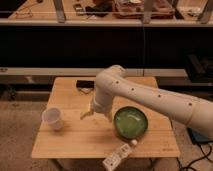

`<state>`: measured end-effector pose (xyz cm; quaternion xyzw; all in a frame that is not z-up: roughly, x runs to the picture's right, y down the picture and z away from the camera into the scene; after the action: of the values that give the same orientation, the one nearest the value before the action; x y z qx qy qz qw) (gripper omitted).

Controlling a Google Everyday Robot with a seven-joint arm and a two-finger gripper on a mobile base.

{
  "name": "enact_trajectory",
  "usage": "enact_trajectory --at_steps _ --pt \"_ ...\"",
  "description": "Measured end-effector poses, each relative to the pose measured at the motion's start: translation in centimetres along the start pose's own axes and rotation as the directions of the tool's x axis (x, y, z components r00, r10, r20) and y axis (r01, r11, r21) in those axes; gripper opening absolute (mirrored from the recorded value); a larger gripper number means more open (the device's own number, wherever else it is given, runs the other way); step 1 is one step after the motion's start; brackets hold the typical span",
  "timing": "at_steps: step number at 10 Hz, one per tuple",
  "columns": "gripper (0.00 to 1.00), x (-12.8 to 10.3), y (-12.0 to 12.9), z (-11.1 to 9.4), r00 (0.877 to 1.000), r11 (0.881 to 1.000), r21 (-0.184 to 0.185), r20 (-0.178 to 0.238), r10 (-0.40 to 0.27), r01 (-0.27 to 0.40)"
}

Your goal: Move the arm in a circular motion

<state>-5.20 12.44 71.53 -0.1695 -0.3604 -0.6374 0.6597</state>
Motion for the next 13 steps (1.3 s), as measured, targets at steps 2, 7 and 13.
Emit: enact_trajectory --at_steps 2,7,13 --pt "0.8 9.0 1.4 0.5 0.994 0.992 -0.084 -0.035 -0.099 0.096" --pt "0.8 21.1 7.7 -3.0 0.989 0.976 -0.211 -0.126 -0.082 0.054" --pt "0.8 18.3 22.7 -9.4 0.939 0.911 -0.278 -0.248 0.239 -0.306"
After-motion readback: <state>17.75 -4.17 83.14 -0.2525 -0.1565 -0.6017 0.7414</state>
